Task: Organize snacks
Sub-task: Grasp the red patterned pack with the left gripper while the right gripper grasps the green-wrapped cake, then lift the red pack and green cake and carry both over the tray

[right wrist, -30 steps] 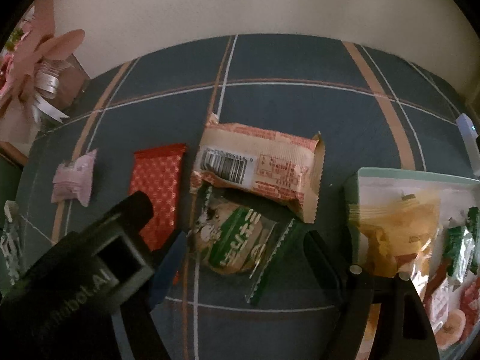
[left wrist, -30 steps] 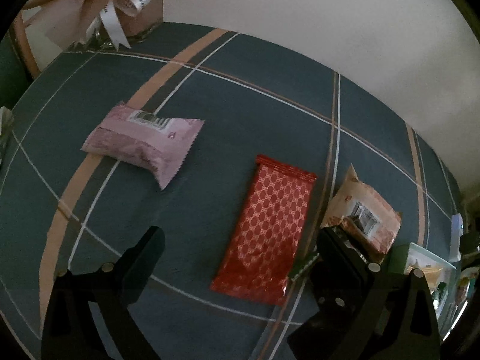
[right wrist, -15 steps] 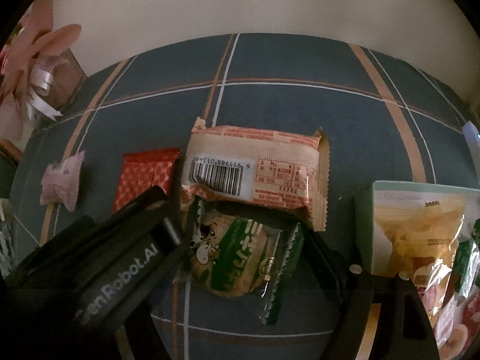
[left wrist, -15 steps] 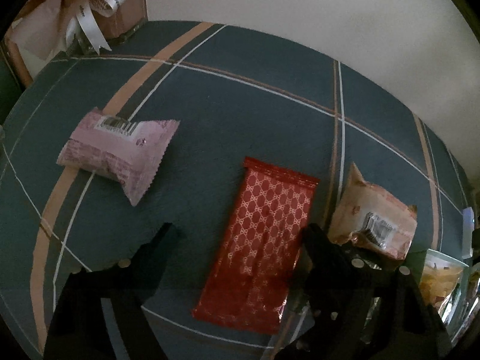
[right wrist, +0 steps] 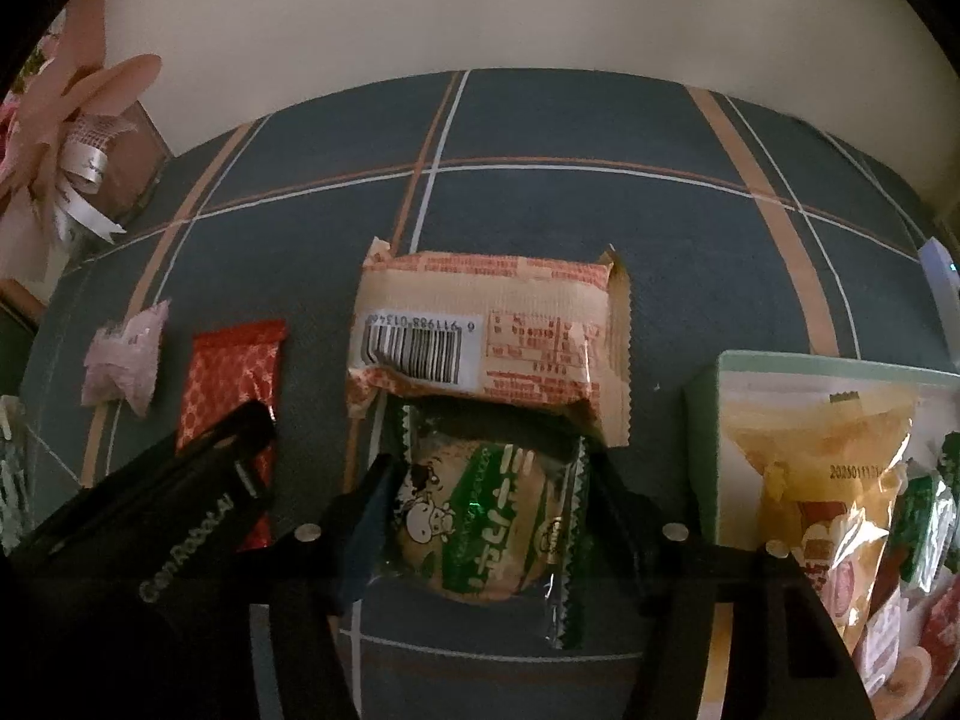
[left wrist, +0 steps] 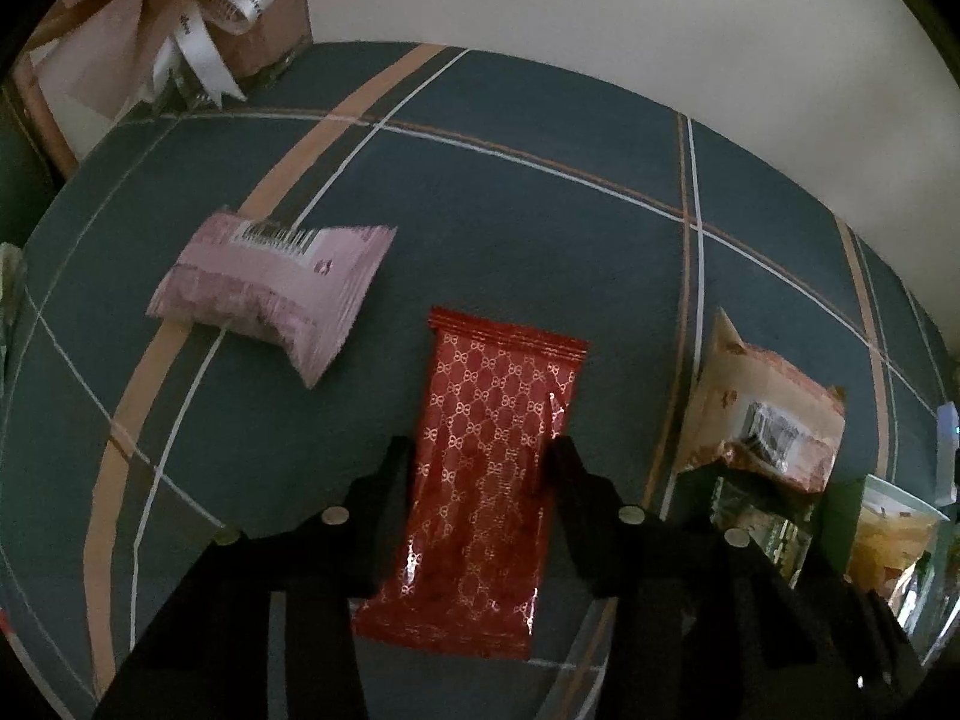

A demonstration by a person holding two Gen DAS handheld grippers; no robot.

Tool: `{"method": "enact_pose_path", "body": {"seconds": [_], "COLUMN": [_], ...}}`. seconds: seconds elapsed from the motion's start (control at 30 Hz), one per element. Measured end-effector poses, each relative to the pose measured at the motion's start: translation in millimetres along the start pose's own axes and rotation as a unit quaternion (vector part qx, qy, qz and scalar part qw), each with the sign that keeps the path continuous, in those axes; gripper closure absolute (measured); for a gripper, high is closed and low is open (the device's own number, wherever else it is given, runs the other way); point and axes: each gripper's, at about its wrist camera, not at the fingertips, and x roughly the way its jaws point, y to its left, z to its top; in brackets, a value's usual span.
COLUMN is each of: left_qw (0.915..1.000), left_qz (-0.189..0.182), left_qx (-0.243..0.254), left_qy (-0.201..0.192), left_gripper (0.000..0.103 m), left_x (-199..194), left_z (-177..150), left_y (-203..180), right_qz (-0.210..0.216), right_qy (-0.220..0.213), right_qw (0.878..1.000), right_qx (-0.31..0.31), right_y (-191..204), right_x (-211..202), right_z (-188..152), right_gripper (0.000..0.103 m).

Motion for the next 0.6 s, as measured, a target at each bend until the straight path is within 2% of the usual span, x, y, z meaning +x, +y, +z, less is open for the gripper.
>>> {"method": "enact_pose_path", "body": {"seconds": [0.3,0.6], "left_qw": [0.9977,0.9956], "left_qz": [-0.026,-0.051], "left_qx": [-0.053,-0.077], "left_qy": [0.033,0.014], "left_gripper": [0.057,0.057], "left_x": [-13,-64], "left_z": [-10,-29], "left_y": [15,15], "right_qz": [0.028,0.047], "right_qy": [0.023,0.015], "right_qw": [0.999,0.998], "right_qx": [0.014,0.034], "right_y": [-7,-19], "right_x": [-9,-53], "right_z": [-4,-13], "right_gripper": [0.043,0.043]}}
